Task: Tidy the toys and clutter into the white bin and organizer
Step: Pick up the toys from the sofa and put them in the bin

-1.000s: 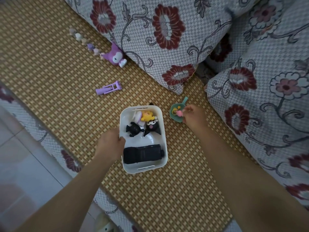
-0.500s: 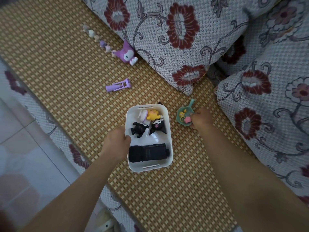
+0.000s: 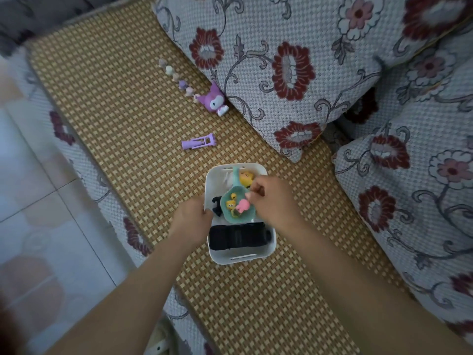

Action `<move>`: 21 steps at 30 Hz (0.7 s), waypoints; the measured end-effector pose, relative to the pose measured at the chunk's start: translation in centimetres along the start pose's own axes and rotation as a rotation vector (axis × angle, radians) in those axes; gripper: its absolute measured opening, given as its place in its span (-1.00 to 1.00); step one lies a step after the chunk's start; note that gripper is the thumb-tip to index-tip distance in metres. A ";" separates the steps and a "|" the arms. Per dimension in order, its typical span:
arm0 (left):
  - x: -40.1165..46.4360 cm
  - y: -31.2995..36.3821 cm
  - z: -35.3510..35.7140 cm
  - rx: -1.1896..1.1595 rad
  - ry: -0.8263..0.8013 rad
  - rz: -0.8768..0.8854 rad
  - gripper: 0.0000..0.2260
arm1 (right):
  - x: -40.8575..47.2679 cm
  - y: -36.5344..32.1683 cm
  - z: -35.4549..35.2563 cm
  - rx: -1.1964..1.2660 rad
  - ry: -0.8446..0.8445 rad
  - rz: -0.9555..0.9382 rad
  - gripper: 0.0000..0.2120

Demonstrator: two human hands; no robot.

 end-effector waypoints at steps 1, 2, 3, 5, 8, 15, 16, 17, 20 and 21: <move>-0.1 0.0 -0.1 -0.001 0.004 0.003 -0.77 | 0.0 -0.8 0.8 -0.027 -0.013 -0.015 -0.89; -0.2 0.0 -0.3 -0.005 0.011 0.008 -0.75 | 0.2 -1.5 1.5 -0.047 -0.023 -0.024 -0.88; -0.4 -0.1 -0.5 -0.008 0.020 0.014 -0.73 | 0.3 -2.3 2.2 -0.061 -0.031 -0.033 -0.86; -0.8 -0.4 -0.9 -0.012 0.034 0.009 -0.72 | 0.8 -3.1 3.0 -0.082 -0.036 -0.032 -0.83; -1.2 -1.9 -2.0 -0.043 0.053 -0.030 -0.85 | 1.1 -4.4 4.7 -0.093 -0.082 -0.041 -0.86; -1.1 -5.2 -4.2 -0.035 0.058 -0.063 -0.74 | 2.8 -6.6 3.8 -0.190 0.062 -0.148 -0.82; -1.0 -5.6 -4.6 -0.029 0.062 -0.077 -0.76 | 3.4 -6.2 3.1 -0.189 0.090 -0.133 -0.82; -0.9 -5.9 -5.0 -0.026 0.072 -0.082 -0.77 | 4.1 -5.6 2.5 -0.193 0.118 -0.109 -0.83; -0.4 -6.5 -6.1 -0.024 0.086 -0.086 -0.71 | 6.7 -2.1 2.0 -0.248 0.144 0.010 -0.91; -0.1 -6.8 -6.5 -0.024 0.091 -0.085 -0.70 | 7.5 -0.8 2.4 -0.273 0.132 0.057 -0.95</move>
Point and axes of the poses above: each hand's wrist, its own x-axis towards the middle knuckle, its own z-axis out of the palm, y = z × x, the point moved 10 cm from there along x, towards the middle knuckle, and after that the axes turned 6 degrees about -x, right-handed, at the moved point
